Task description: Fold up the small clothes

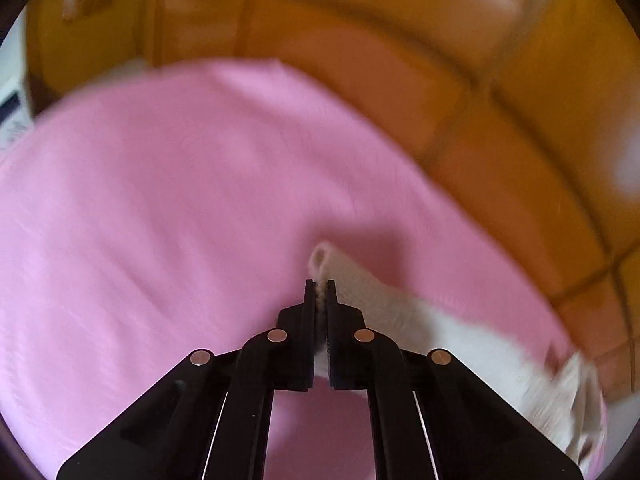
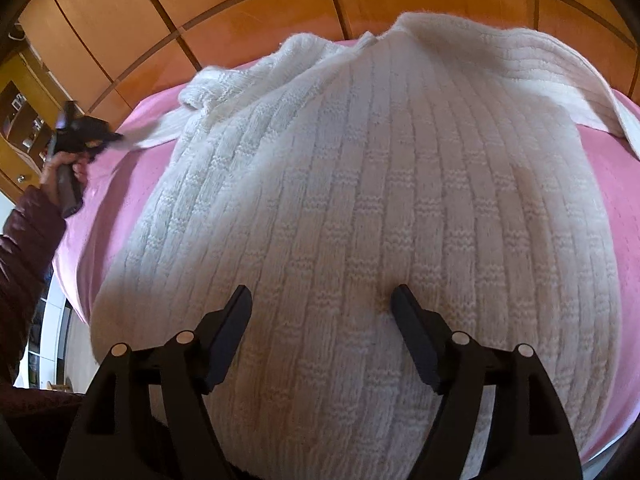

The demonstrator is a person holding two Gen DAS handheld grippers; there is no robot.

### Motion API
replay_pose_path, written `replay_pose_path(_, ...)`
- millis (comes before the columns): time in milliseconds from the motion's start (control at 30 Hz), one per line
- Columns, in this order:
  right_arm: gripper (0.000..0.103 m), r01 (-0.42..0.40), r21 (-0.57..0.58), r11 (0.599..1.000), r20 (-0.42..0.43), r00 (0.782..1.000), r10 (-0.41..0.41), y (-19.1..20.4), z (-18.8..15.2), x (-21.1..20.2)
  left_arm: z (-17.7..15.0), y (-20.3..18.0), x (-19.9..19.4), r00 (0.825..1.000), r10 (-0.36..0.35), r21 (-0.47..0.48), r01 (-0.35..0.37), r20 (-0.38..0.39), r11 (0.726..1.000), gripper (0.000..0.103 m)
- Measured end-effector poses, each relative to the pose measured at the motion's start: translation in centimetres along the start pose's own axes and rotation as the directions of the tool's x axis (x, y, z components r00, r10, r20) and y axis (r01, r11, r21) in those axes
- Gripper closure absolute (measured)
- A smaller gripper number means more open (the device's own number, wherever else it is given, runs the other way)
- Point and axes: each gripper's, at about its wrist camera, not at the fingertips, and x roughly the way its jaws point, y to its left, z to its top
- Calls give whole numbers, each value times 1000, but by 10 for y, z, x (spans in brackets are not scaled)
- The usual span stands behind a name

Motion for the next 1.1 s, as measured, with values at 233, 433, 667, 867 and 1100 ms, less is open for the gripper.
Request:
replay_pose_path(233, 25, 1, -3, 1000, 14, 1000, -1, -1, 1, 7, 51, 94, -88, 948, 183, -136, -152, 260, 979, 100)
replay_pose_path(433, 20, 22, -23, 999, 24, 999, -22, 5, 0, 10, 21, 121, -68, 922, 345, -95, -332, 176, 938, 101)
replay_pose_path(667, 22, 26, -10, 1000, 31, 999, -26, 2, 4, 4, -39, 118, -50, 952, 304, -50, -304, 12, 952, 84)
replay_pose_path(867, 22, 75, 105, 992, 97, 992, -85, -37, 4, -28, -106, 79, -91, 970, -206, 16, 209, -128, 978, 52)
replay_pose_path(1100, 22, 238, 246, 940, 88, 960, -266, -113, -19, -70, -221, 31, -116, 726, -528, 41, 604, -440, 796, 52)
